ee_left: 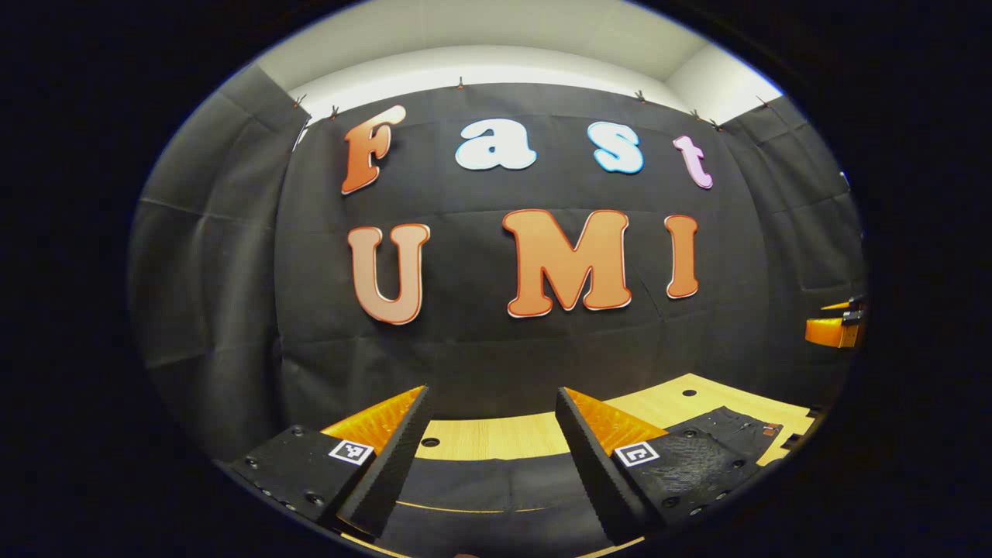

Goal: Grasp the waist and the cuffs of the jeans and fold them to make the two legs overlap; first hold the waist and fold one-third of the jeans toward the cuffs, then hold the cuffs and fold the remaining one-third in the same direction to finish folding.

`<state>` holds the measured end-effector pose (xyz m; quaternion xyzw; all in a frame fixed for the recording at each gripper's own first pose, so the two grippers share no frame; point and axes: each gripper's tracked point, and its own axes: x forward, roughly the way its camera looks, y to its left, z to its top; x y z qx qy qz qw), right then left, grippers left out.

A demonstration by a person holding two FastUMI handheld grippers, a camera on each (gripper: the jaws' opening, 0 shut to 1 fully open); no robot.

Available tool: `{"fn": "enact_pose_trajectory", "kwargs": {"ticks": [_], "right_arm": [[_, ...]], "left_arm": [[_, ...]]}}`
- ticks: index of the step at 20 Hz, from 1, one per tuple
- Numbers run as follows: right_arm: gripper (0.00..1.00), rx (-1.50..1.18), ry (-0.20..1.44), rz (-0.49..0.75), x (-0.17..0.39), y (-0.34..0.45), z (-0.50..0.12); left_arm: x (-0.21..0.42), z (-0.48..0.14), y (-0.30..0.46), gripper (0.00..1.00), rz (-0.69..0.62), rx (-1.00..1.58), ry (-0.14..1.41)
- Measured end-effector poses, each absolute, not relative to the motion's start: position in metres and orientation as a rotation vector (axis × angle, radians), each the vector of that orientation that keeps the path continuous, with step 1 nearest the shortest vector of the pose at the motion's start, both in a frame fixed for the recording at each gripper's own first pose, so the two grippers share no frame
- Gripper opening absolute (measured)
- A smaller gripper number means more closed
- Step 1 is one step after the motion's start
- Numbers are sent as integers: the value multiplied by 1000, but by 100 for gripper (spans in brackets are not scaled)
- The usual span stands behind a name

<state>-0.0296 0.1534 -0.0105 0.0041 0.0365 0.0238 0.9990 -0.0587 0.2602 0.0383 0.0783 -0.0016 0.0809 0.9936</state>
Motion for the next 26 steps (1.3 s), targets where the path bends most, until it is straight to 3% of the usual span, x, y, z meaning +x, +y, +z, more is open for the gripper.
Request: {"fn": "enact_pose_trajectory", "kwargs": {"ticks": [10,15,22,26], "right_arm": [[100,3,97,267,46,177,-17],[100,16,98,274,67,193,-14],[98,29,193,306,72,226,-48],[100,58,271,345,68,239,-70]], "left_arm": [[-59,41,287,94,416,92,-10],[-58,11,313,97,412,6,63],[-76,-99,380,98,442,-529,286],[-119,-187,408,98,568,-748,425]]}}
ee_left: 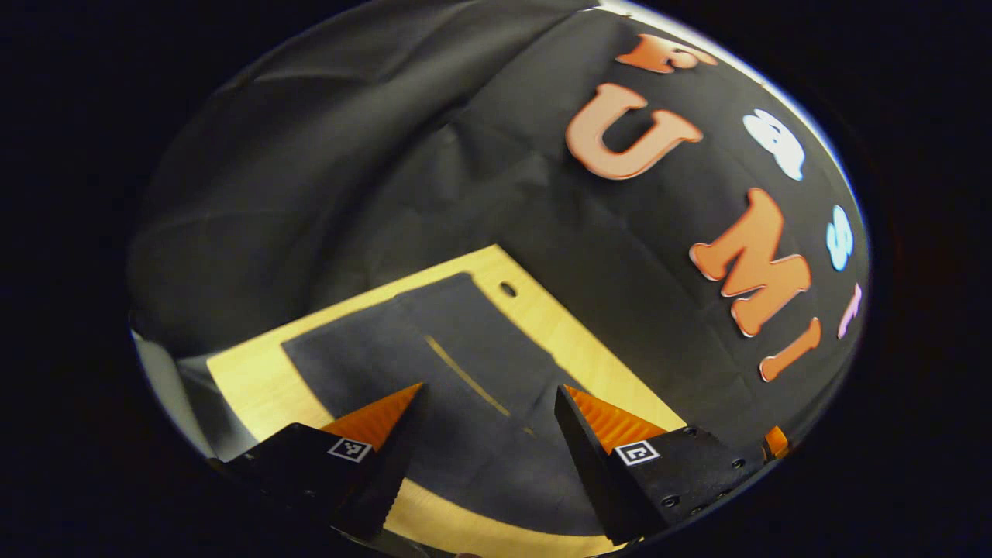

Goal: Grasp the waist and the cuffs of the jeans and fold them to make the two legs overlap; first hold the waist and fold one-third of the jeans toward the cuffs, then hold the cuffs and fold the remaining one-third in the same direction to finish folding.

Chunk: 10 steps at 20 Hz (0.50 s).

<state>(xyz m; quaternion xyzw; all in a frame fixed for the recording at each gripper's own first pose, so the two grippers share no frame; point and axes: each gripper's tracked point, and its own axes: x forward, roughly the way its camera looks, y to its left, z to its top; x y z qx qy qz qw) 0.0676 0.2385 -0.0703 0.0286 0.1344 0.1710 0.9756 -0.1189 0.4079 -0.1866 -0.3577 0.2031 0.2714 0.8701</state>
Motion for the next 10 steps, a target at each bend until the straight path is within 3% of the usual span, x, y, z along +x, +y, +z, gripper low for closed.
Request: {"fn": "enact_pose_trajectory", "kwargs": {"ticks": [5,7,10], "right_arm": [[97,130,392,361,59,236,-97],[97,178,410,357,58,232,-97],[97,227,437,333,58,219,-98]], "left_arm": [[-137,-266,411,98,694,-1063,494],[-144,-293,412,95,747,-1118,532],[-155,-322,415,98,834,-1163,601]]}}
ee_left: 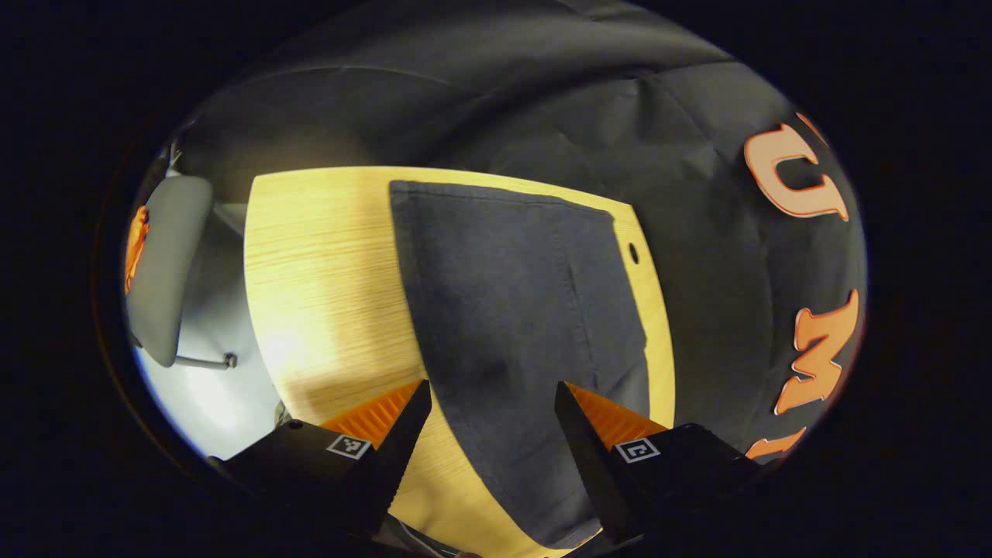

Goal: Grasp the waist and the cuffs of the jeans and fold them to make the two legs overlap; first hold the waist and fold one-third of the jeans toward the cuffs, then hold the cuffs and fold the remaining one-third in the same direction to finish folding.

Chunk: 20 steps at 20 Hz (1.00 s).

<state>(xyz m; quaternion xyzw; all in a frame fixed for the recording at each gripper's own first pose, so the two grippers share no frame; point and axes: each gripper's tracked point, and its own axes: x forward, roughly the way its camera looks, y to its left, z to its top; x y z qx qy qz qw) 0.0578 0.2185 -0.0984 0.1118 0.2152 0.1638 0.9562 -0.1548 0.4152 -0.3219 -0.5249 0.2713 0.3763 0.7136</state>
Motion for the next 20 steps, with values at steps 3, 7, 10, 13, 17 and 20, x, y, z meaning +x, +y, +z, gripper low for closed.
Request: {"fn": "enact_pose_trajectory", "kwargs": {"ticks": [3,7,10,13,17,20], "right_arm": [[97,267,453,293,57,202,-100],[97,347,452,275,59,194,-93],[97,386,468,259,61,187,-97],[97,417,486,250,61,186,-100],[97,414,494,229,58,179,-102],[97,412,505,211,51,171,-106]], "left_arm": [[-158,-334,419,98,901,-1183,633],[-149,-340,431,96,920,-1192,623],[-135,-340,433,98,877,-1203,614],[-119,-336,436,98,843,-1264,549],[-90,-332,438,98,752,-1273,541],[-74,-358,436,65,776,-1254,612]]}}
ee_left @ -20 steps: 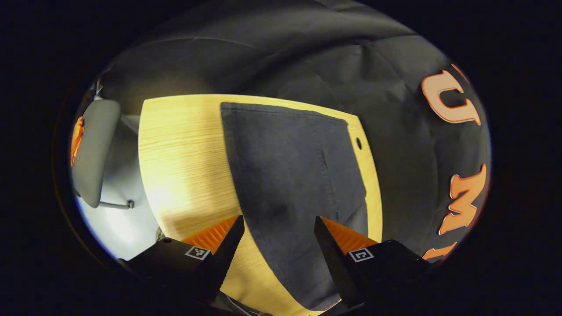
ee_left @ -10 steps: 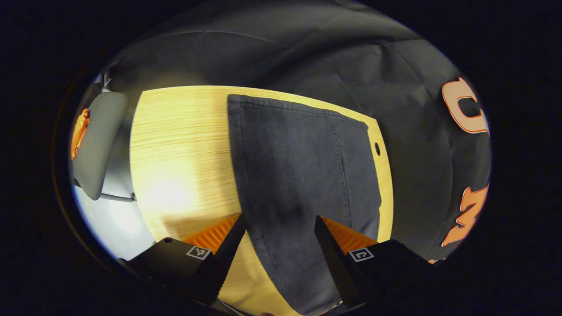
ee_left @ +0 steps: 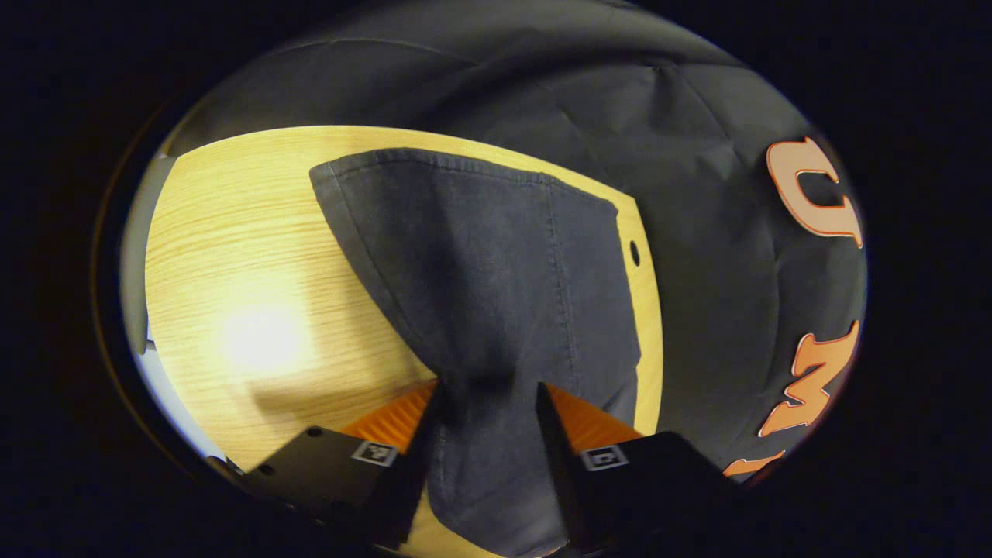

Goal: Grasp the waist and the cuffs of the jeans and fold them to make the two legs overlap; first hold the waist and fold one-third of the jeans toward the cuffs, then hold the cuffs and fold the remaining one-third in the same direction to finish folding.

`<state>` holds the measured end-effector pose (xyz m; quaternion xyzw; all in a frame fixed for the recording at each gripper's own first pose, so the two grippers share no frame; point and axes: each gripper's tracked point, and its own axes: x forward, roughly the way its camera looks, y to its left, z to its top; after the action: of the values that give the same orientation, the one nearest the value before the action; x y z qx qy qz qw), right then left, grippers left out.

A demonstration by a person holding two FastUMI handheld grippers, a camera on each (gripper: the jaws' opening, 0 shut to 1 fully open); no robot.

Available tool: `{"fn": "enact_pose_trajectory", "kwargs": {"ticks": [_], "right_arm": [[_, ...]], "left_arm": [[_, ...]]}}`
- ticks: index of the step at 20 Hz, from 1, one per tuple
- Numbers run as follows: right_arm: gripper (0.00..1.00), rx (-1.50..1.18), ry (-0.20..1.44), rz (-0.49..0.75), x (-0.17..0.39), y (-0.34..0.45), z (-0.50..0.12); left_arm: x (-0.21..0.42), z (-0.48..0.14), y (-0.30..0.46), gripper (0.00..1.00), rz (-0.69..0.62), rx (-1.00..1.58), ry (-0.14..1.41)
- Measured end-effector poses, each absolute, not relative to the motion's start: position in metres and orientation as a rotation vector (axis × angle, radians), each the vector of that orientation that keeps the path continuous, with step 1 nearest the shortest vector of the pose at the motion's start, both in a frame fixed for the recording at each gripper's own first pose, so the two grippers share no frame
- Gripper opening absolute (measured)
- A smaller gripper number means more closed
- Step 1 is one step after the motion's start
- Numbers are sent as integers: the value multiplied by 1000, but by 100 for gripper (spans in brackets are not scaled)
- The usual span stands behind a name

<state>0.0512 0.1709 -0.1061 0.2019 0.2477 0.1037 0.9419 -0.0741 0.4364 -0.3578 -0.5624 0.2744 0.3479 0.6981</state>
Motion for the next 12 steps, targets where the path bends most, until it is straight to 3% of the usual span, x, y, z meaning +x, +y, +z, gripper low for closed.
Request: {"fn": "enact_pose_trajectory", "kwargs": {"ticks": [3,8,12], "right_arm": [[98,449,541,176,38,155,-121],[98,653,666,59,10,101,-169],[98,792,774,-126,-19,40,-241]], "left_arm": [[-55,-369,435,4,789,-1302,673],[-38,-356,447,1,730,-1238,658],[-38,-350,445,1,718,-1269,647]]}}
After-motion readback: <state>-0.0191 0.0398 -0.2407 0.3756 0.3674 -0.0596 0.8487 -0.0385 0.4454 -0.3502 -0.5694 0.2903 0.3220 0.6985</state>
